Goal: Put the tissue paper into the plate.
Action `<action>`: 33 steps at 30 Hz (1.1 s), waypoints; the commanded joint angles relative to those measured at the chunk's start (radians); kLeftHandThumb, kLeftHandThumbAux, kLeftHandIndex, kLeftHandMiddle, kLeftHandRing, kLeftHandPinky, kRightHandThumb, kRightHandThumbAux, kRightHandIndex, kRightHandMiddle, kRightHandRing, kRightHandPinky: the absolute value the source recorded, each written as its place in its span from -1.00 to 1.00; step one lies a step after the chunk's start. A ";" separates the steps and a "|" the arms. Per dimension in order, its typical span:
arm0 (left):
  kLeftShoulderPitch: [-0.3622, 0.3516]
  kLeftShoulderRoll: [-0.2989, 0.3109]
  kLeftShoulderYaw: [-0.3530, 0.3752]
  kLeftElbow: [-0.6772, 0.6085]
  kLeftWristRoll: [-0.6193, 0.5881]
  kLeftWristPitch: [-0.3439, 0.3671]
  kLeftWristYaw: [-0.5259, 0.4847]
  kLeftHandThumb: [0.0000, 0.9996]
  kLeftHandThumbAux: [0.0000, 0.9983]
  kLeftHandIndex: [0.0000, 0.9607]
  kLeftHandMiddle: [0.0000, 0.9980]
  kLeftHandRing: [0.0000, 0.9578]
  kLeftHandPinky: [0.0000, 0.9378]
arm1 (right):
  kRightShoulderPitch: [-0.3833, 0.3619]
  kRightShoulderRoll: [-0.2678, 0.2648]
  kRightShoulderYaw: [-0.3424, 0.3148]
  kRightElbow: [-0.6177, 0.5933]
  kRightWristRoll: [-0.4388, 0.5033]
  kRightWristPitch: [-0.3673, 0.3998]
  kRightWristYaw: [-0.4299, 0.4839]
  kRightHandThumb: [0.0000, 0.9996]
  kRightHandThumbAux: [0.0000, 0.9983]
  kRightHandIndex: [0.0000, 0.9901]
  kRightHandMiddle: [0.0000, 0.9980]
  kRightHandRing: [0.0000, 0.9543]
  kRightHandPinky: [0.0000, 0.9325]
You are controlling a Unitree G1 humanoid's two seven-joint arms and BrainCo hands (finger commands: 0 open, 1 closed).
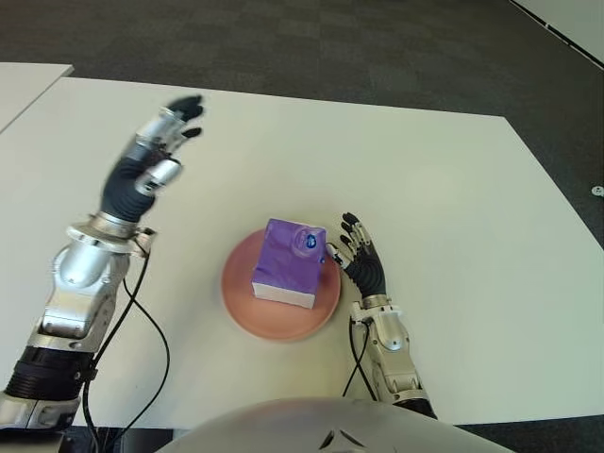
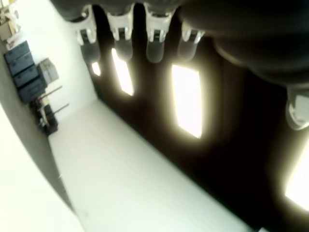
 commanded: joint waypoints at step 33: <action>-0.002 -0.391 0.134 0.513 0.370 -0.133 0.190 -1.00 0.10 -1.00 -1.00 -1.00 -1.00 | 0.088 -0.008 0.002 0.068 0.003 0.112 0.010 -1.00 0.41 -1.00 -0.98 -1.00 -1.00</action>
